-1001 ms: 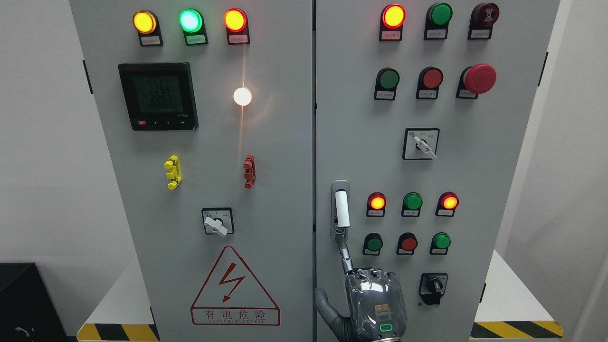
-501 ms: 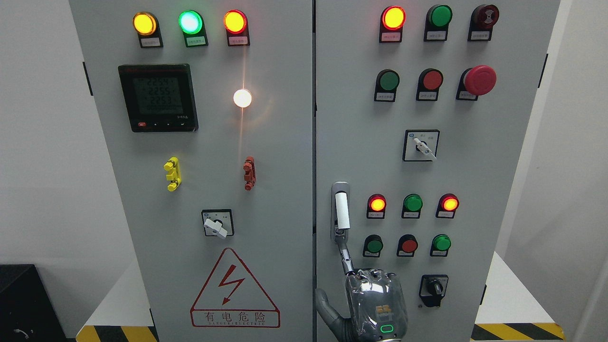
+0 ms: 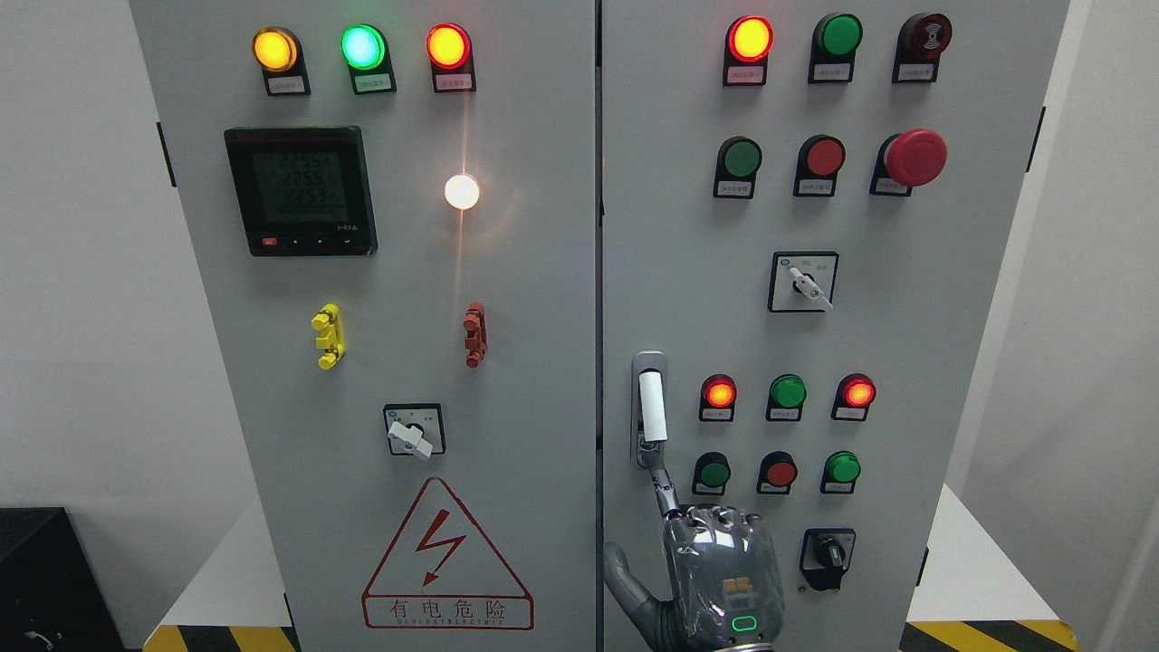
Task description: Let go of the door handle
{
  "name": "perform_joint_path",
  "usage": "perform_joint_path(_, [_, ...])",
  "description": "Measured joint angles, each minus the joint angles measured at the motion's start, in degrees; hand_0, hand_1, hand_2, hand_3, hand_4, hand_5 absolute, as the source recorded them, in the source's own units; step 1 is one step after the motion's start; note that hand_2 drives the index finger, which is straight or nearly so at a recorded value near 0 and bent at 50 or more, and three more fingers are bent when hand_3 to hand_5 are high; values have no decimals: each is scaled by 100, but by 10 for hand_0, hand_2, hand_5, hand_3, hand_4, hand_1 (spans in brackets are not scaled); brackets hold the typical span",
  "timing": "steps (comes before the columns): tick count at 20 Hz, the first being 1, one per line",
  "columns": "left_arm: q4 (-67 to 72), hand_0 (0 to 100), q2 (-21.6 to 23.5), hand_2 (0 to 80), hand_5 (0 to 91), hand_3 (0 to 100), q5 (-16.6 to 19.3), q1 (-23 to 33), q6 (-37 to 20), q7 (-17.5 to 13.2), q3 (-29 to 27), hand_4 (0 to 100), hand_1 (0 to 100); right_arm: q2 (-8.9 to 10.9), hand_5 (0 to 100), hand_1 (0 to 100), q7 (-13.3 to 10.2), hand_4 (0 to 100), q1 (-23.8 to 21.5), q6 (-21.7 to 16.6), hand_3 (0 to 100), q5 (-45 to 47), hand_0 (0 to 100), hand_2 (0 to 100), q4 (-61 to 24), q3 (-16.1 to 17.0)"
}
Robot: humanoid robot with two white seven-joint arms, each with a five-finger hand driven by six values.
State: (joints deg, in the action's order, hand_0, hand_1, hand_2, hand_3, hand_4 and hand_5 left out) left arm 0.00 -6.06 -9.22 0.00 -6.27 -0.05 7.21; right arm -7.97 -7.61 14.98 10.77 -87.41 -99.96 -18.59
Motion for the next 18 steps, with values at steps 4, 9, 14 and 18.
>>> perform_joint_path(4, [0,120,0,0,0,0,-1,0,0,0,0,0,556,0,1000,238,-3,1000,-4,-48,1000,5,441,197,-70,0])
perform_joint_path(9, [0,120,0,0,0,0,-1,0,0,0,0,0,556,1,1000,255,-5,991,-26,-61,984,13,491,336,-165,10])
perform_joint_path(14, [0,120,0,0,0,0,-2,0,0,0,0,0,556,-2,1000,252,-23,982,-58,-63,977,27,524,522,-274,9])
perform_joint_path(18, [0,120,0,0,0,0,-2,0,0,0,0,0,556,0,1000,249,11,981,-94,-95,1000,164,526,654,-400,20])
